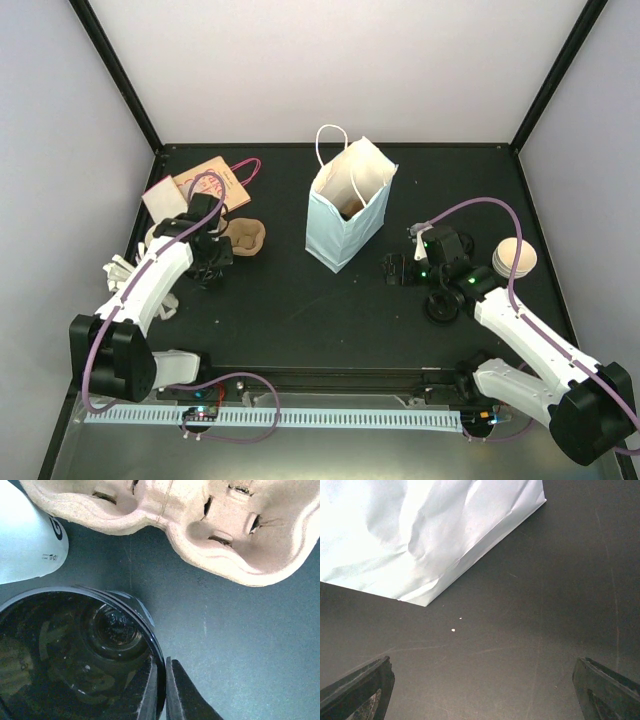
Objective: Pack the takeout coffee
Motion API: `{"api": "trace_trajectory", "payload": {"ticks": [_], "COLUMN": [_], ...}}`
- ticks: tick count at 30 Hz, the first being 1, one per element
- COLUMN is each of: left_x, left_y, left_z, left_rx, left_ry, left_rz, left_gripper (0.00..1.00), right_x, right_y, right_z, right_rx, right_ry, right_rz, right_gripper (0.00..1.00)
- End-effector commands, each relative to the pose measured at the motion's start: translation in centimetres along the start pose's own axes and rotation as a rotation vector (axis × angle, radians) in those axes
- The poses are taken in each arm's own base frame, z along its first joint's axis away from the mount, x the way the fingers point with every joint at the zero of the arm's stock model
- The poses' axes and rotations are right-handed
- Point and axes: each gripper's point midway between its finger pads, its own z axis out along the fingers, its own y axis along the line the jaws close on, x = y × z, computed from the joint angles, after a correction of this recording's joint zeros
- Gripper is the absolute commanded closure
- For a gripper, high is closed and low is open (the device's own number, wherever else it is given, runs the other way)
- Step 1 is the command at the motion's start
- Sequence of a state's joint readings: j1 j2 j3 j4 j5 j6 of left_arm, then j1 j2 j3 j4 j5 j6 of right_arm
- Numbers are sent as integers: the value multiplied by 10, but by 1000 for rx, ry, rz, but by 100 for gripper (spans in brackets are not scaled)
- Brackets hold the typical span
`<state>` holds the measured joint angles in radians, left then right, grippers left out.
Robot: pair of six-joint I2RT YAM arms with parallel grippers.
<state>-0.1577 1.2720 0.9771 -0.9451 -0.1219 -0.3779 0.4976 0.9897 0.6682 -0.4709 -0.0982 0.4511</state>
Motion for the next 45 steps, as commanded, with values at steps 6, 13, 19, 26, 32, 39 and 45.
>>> {"api": "trace_trajectory", "payload": {"ticks": [6, 13, 19, 26, 32, 39, 45], "left_x": [-4, -3, -2, -1, 0, 0, -4], "left_y": [-10, -11, -11, -11, -10, -8, -5], "left_z": [0, 0, 9, 13, 14, 12, 2], "left_rx": [47, 53, 44, 40, 33, 30, 16], "left_ry": [-10, -8, 16, 23, 19, 13, -4], "left_rz": [13, 14, 15, 9, 11, 11, 19], "left_gripper": [85, 85, 83, 77, 85, 98, 98], "right_x": [-2, -2, -2, -3, -2, -1, -2], "right_y": [3, 3, 3, 3, 2, 1, 1], "right_z": [0, 1, 1, 0, 0, 0, -1], "right_rx": [-19, -22, -19, -17, -14, -8, -10], "right_ry": [-12, -10, -8, -11, -9, -6, -10], "right_rz": [-4, -5, -6, -9, -7, -6, -5], "right_gripper": [0, 0, 0, 0, 0, 0, 0]}}
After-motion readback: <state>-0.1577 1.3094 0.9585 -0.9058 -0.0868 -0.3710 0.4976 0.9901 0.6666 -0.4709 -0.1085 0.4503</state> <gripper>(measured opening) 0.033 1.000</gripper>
